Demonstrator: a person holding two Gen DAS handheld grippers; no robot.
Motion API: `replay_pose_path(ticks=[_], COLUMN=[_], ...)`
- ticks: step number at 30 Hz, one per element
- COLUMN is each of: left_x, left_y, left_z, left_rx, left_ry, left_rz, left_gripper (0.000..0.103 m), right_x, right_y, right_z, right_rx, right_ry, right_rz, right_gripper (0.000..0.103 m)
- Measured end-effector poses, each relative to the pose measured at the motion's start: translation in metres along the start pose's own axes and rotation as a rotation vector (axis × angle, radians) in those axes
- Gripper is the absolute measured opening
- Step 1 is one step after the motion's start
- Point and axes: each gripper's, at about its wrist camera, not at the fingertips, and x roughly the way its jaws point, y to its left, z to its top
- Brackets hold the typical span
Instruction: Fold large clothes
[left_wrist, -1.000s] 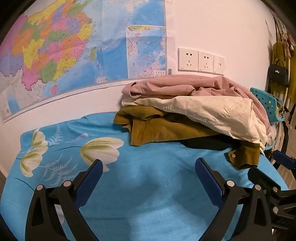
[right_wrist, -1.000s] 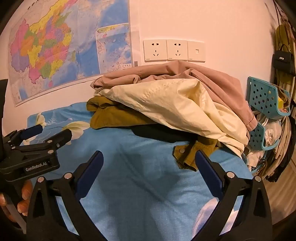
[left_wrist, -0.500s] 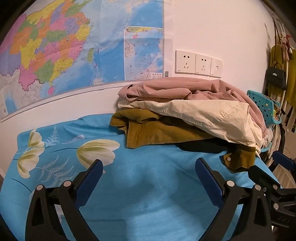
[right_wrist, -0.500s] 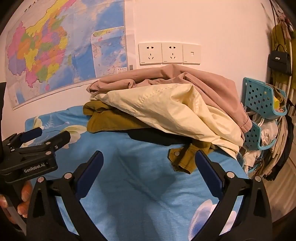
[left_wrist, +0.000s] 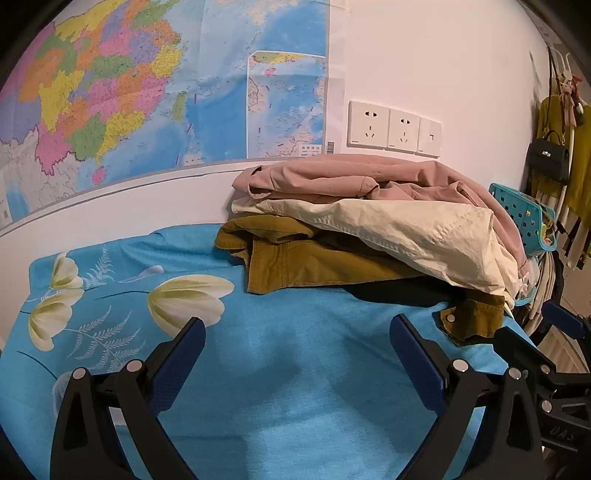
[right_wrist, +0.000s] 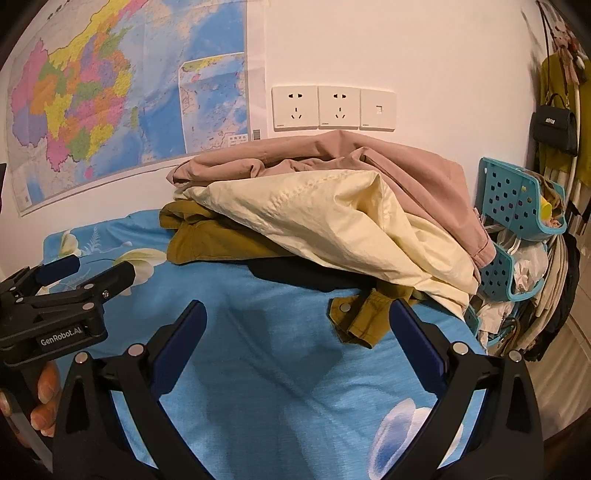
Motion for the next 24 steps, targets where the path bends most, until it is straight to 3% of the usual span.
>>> replay_pose_path(ticks=[24], left_x=[0.002], left_y=[-0.0047], left_z=[-0.0032], left_rx=[-0.002], left_ry=[0.018], left_rz=[-0.022], left_gripper=[0.096], right_x=[-0.0045], right_y=[0.0003], right_z=[0.0013], right_rx=[-0.017], right_ry=[-0.006], right_rz=[-0.03], right_gripper=[0.097])
